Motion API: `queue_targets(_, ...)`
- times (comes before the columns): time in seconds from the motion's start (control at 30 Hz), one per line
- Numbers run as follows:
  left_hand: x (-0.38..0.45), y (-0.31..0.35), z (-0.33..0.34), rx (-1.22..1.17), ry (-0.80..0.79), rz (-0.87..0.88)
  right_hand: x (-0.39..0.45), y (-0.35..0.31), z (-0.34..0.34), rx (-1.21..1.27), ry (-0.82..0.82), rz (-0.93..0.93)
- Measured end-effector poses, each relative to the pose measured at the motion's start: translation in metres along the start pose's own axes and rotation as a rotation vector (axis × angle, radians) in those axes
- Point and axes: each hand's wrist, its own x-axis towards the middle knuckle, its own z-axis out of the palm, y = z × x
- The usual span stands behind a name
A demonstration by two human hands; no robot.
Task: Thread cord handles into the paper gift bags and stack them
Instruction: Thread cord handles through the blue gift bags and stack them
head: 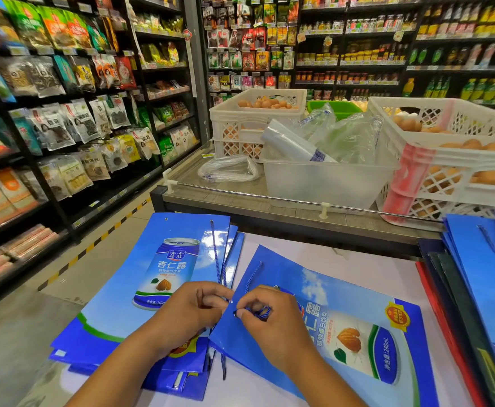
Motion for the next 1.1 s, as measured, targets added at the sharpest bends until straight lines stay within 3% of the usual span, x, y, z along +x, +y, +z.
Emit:
queue_targets(0.3, 0.001, -0.001, 0.001, -0.021, -0.005, 0.020, -0.001, 0.001, -0.002, -0.043, -0.028, 0.006)
queue_targets(0.6, 0.007, -0.004, -0.007, 0.159, -0.119, 0.064, -0.003, 0.003, 0.001, -0.091, -0.069, -0.066)
queue_targets(0.73, 0.009, -0.011, -0.010, 0.235, -0.092, 0.106, -0.003, 0.001, 0.000, -0.096, -0.118, -0.116)
queue_targets(1.1, -0.001, -0.010, -0.010, 0.165, -0.111, 0.171, -0.002, 0.003, -0.020, -0.106, -0.275, -0.089)
